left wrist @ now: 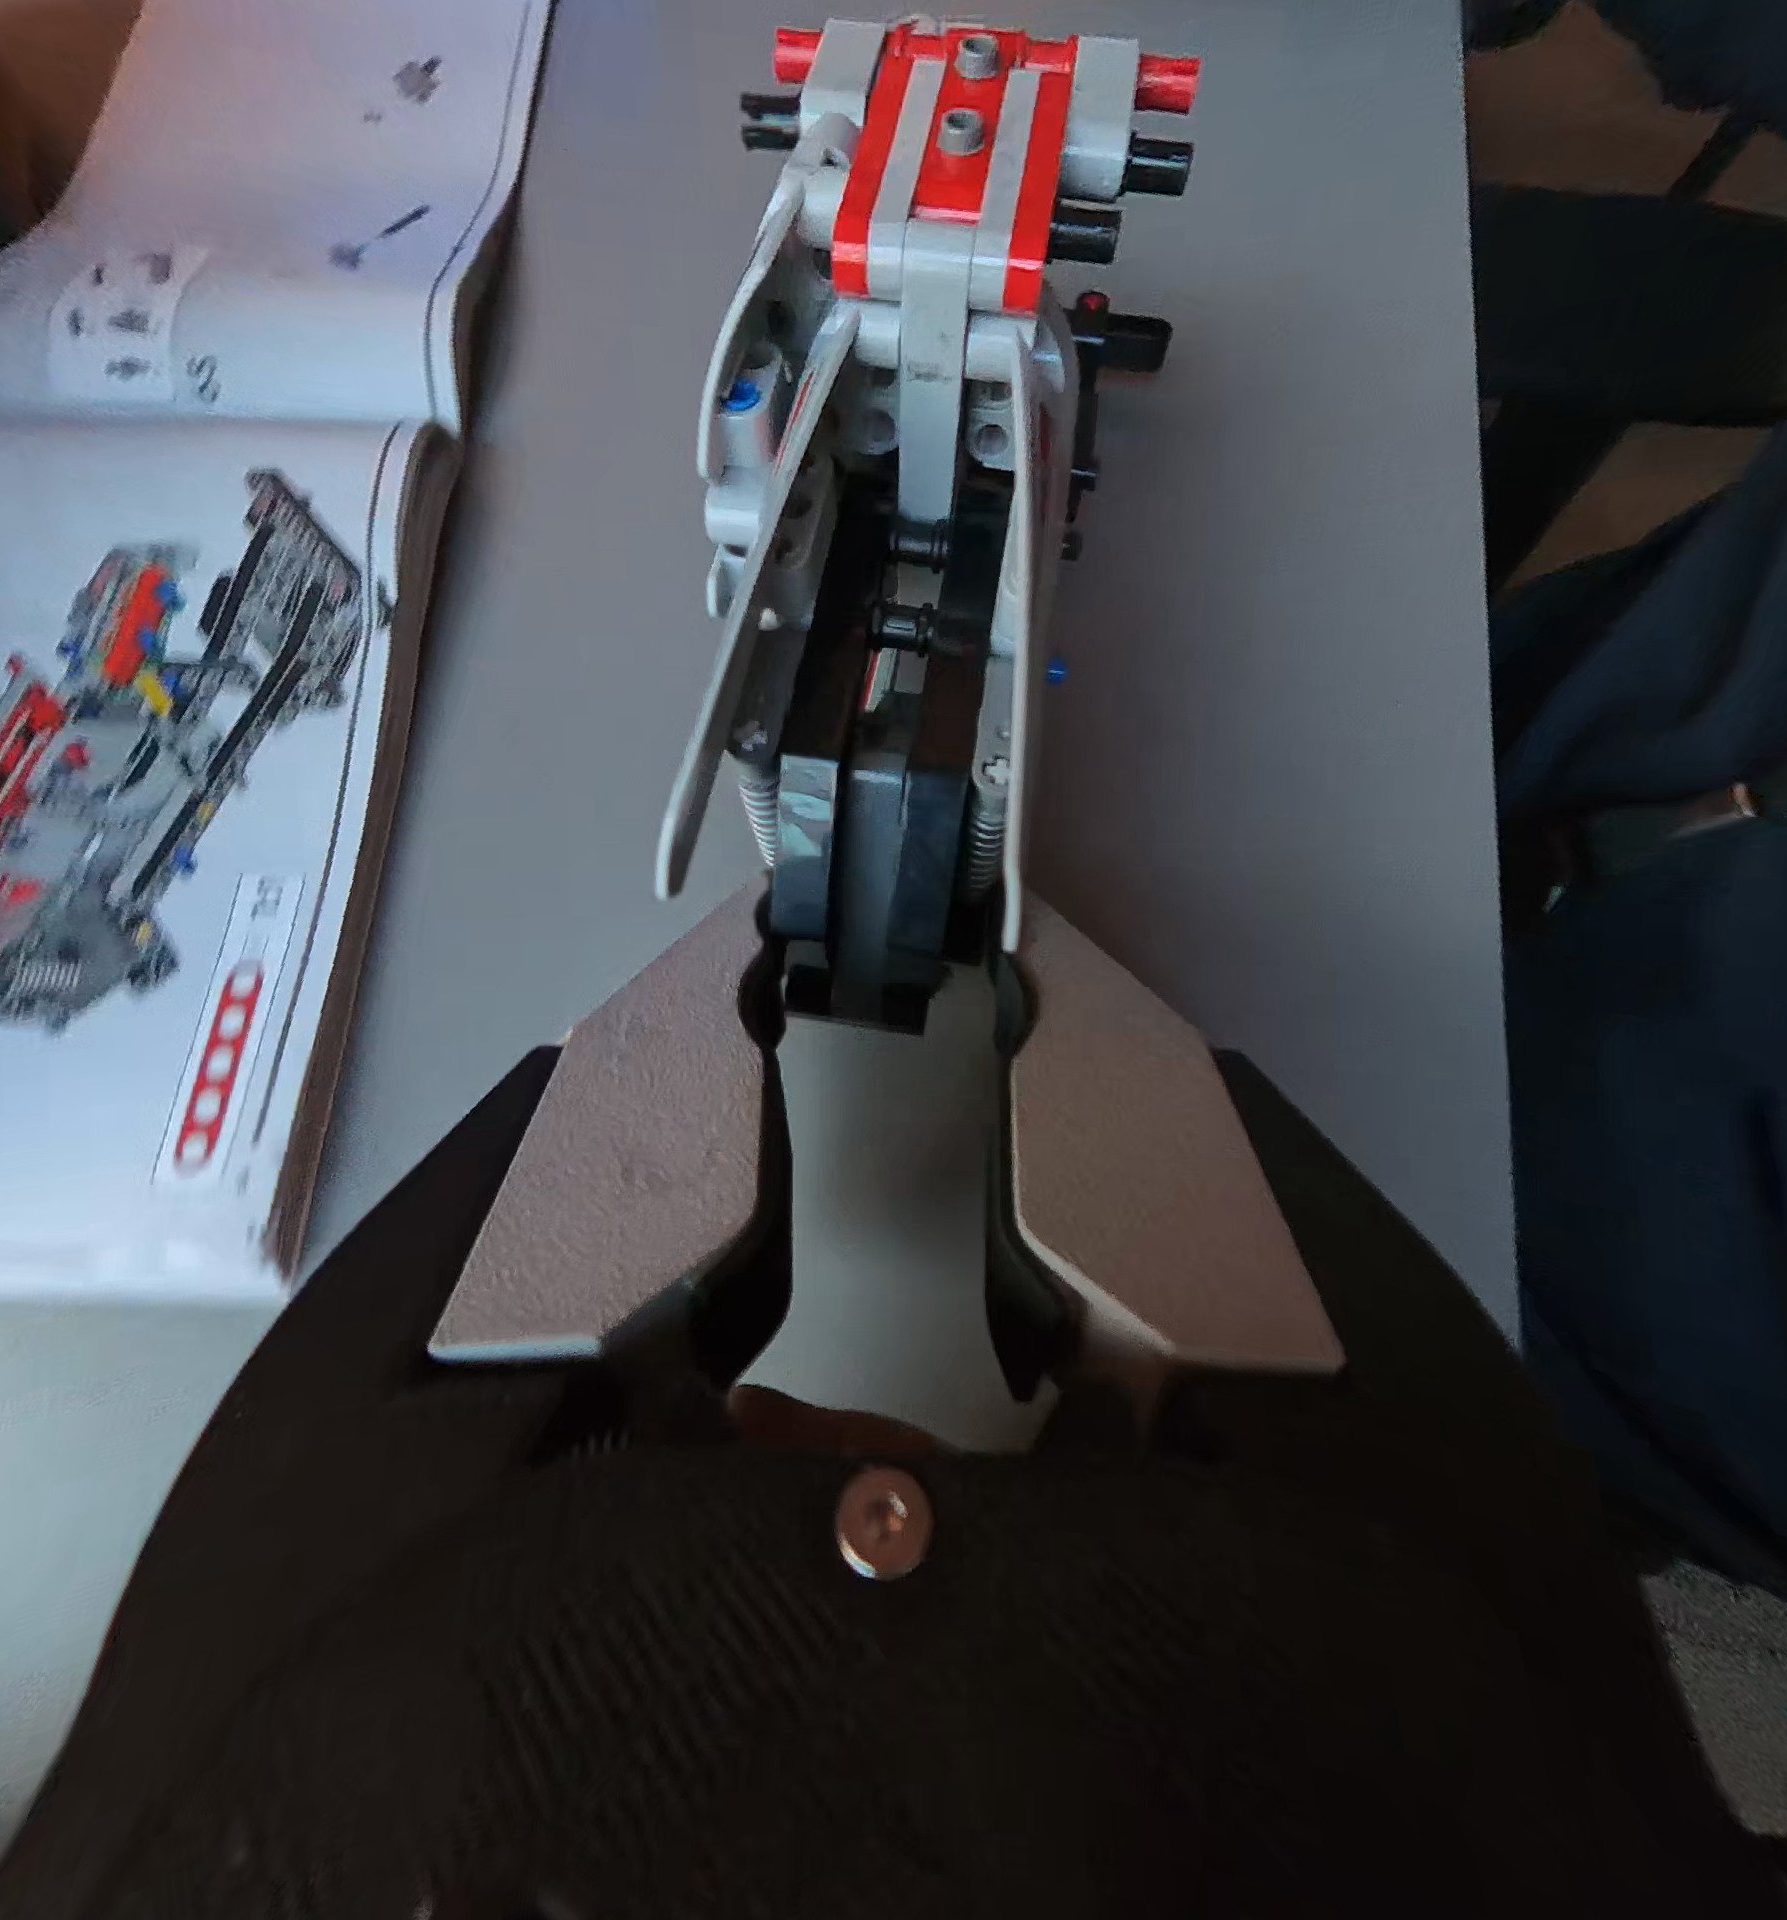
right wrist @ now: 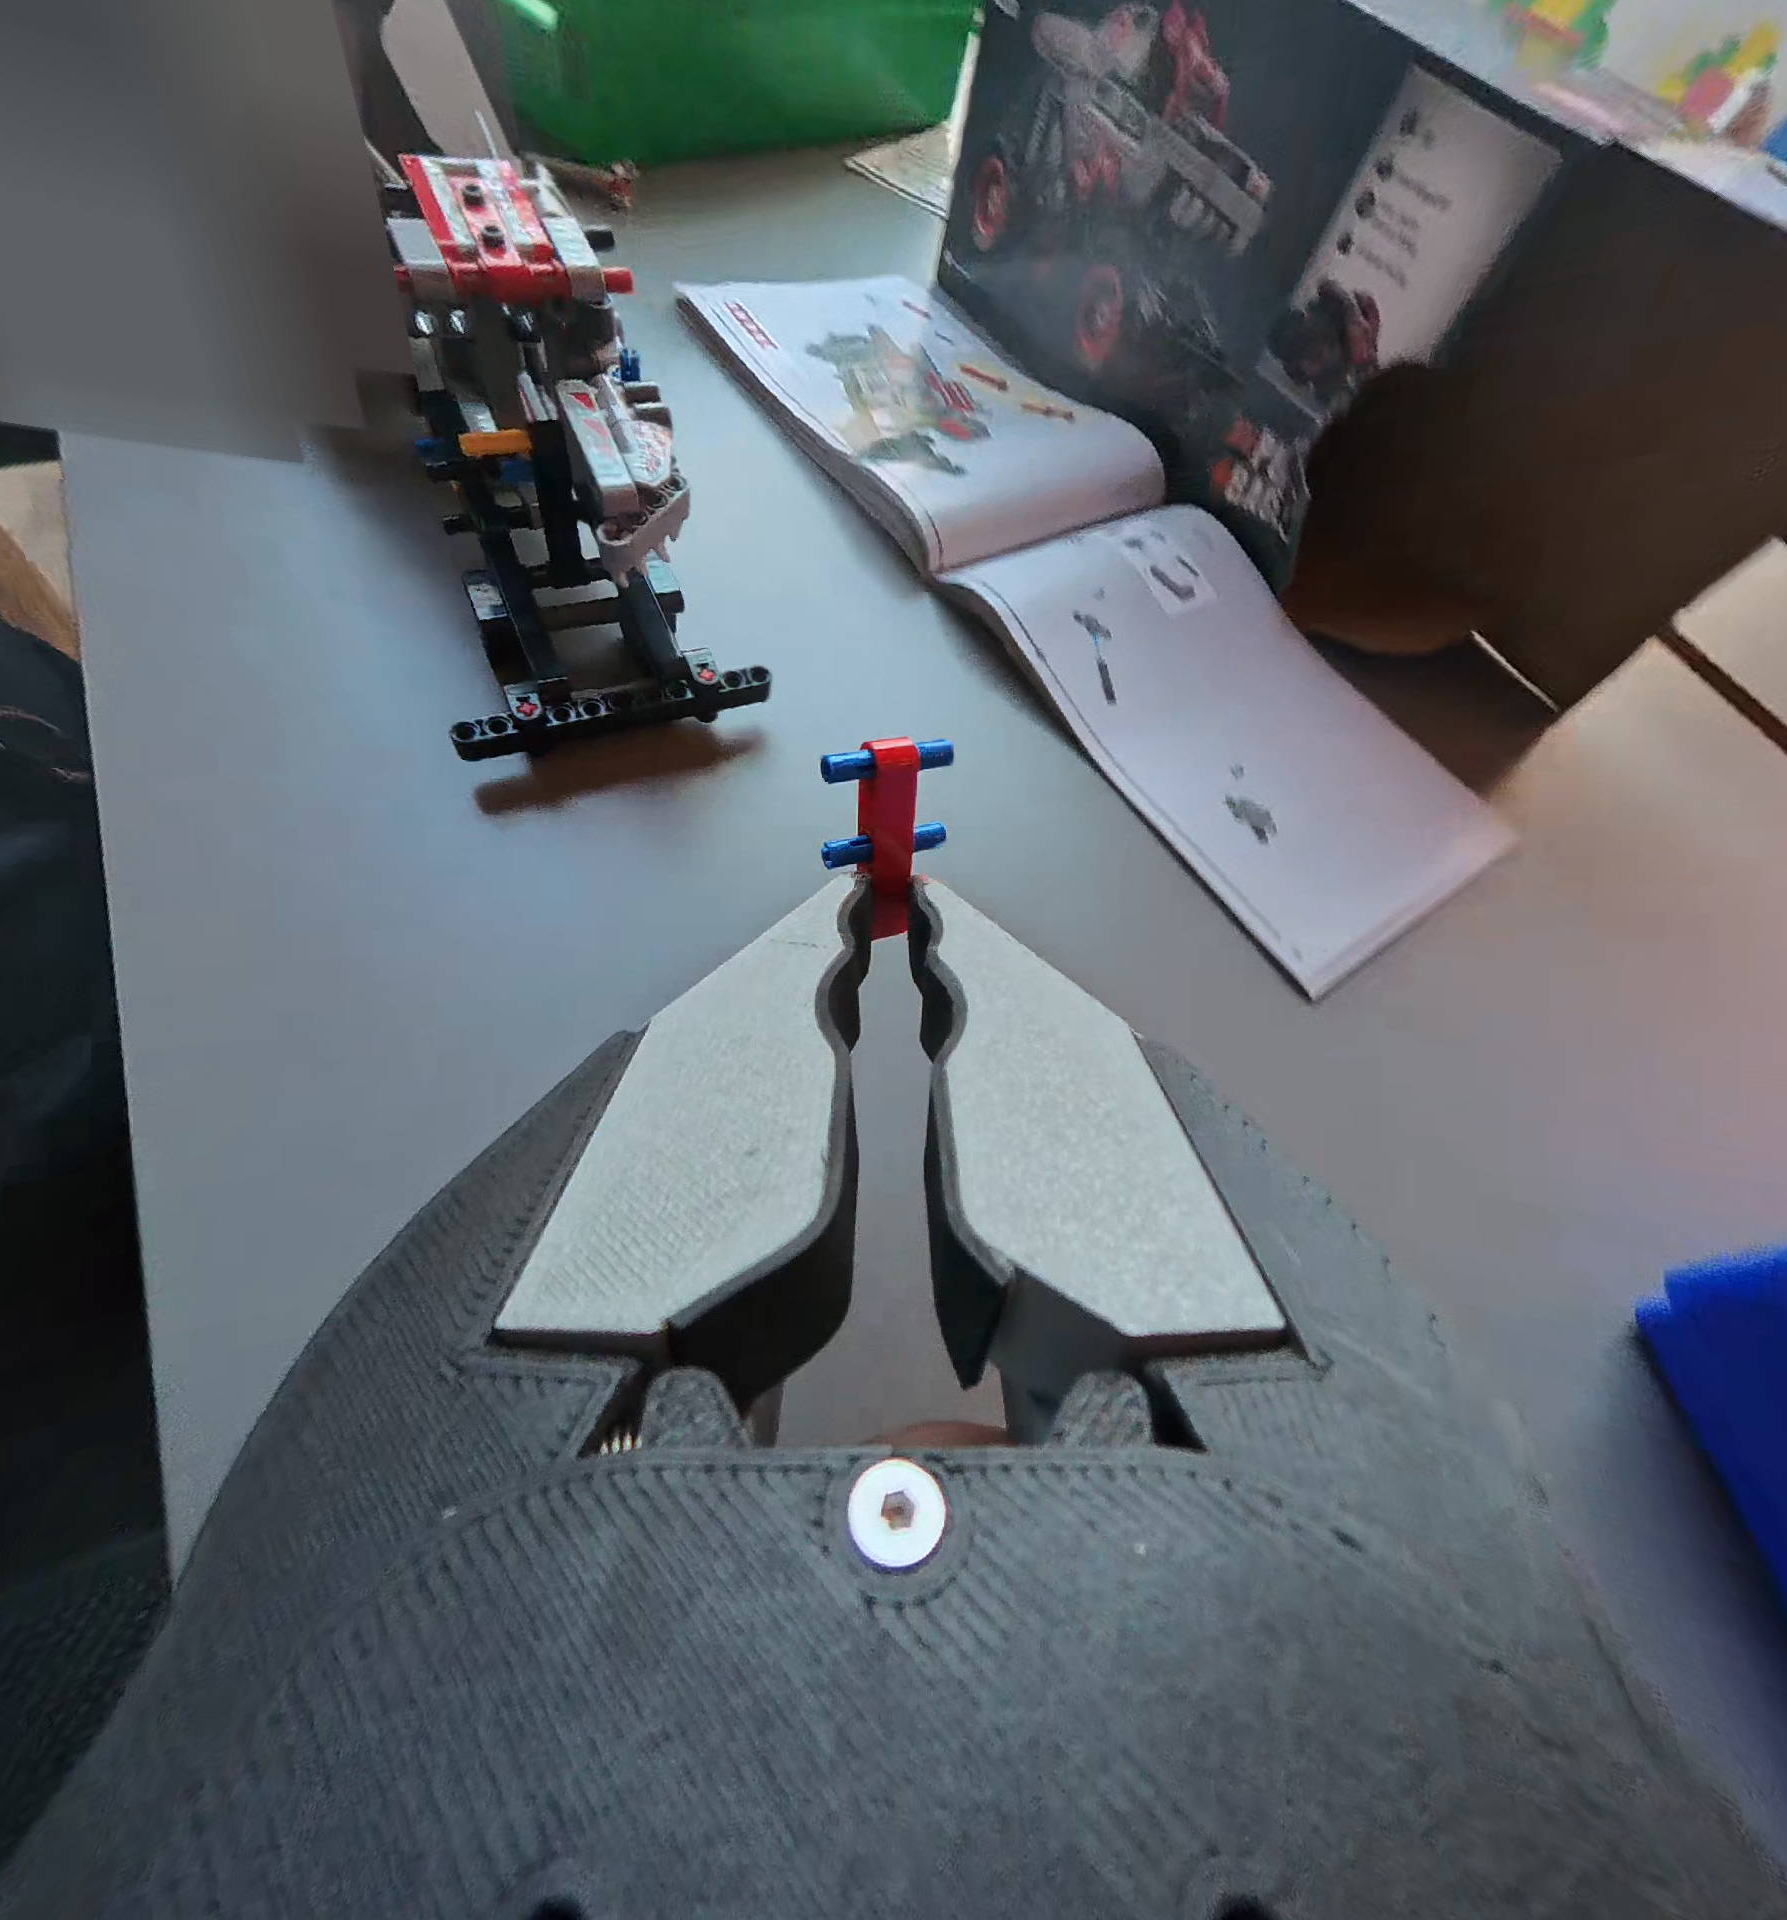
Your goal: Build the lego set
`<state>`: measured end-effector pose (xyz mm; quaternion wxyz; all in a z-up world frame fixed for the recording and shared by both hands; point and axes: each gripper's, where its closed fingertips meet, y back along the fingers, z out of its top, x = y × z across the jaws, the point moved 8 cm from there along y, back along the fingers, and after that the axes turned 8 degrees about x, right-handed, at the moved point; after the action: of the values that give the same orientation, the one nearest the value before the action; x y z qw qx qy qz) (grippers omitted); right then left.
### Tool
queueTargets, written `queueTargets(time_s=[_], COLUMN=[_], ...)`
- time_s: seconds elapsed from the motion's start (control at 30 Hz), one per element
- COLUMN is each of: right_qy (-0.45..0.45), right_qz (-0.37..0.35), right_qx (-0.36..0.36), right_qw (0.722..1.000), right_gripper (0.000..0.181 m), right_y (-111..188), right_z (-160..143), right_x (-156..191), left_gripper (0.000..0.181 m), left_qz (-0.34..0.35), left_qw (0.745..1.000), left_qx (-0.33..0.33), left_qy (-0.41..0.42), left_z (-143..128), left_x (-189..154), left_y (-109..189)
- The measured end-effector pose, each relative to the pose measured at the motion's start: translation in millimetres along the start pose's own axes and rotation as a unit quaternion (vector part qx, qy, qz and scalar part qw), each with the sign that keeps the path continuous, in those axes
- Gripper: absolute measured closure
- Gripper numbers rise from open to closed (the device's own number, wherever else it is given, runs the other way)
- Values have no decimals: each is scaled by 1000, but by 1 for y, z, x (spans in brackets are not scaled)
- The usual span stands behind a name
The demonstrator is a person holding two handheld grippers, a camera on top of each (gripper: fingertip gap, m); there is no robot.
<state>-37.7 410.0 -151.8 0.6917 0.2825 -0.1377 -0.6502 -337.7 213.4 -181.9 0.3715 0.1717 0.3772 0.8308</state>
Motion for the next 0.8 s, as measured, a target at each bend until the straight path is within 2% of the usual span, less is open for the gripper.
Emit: queueTargets(time_s=[0.13,0.27,0.4,0.57,0.63,0.8], right_qy=[46,82,101,103,108,137], right_qz=[35,68,84,74,66,46], right_qx=[-8,-20,-16,8,7,8], right_qw=[998,994,991,992,992,989], right_gripper=[177,178,178,178,178,178], right_y=[-28,-54,-70,-75,-70,-60], right_z=[32,58,68,63,63,70], right_x=[1,5,12,15,20,42], left_gripper=[145,144,144,145,130,122], left_qz=[34,66,68,86,89,124], left_qw=[999,998,996,992,992,989], left_qx=[-14,-13,-12,-10,-5,-20], left_qy=[14,17,56,89,89,78], left_z=[-24,-26,-22,-23,-25,-31], left_x=[-1,-2,7,28,25,6], left_y=[20,22,18,18,21,47])
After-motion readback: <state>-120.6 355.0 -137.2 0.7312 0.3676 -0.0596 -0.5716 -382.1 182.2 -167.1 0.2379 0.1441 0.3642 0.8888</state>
